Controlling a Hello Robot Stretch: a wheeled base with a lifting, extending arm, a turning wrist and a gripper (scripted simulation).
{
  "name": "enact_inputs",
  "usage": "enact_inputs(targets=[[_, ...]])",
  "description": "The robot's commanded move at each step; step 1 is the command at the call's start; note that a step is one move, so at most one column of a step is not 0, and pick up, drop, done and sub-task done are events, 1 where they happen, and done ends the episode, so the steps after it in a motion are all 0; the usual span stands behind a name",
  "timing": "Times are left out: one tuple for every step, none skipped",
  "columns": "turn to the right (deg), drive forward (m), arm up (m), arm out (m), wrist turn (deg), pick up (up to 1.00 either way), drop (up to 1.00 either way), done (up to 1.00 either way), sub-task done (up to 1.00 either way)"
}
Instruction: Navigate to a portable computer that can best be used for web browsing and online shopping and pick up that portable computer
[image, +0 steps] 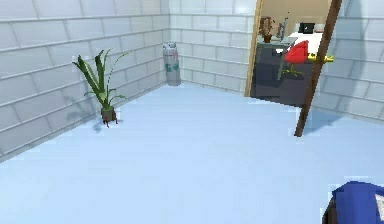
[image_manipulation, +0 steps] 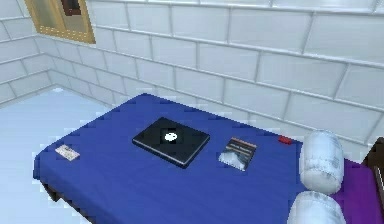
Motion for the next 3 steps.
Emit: enact_inputs(targets=[[0.0, 0.00, 0.50, 0.00, 0.0, 0.00, 0.00, 0.00, 0.00], [0.0, 0.00, 0.12, 0.00, 0.0, 0.00, 0.00, 0.00, 0.00], [0.0, 0.00, 0.00, 0.50, 0.0, 0.00, 0.00, 0.00, 0.00]])
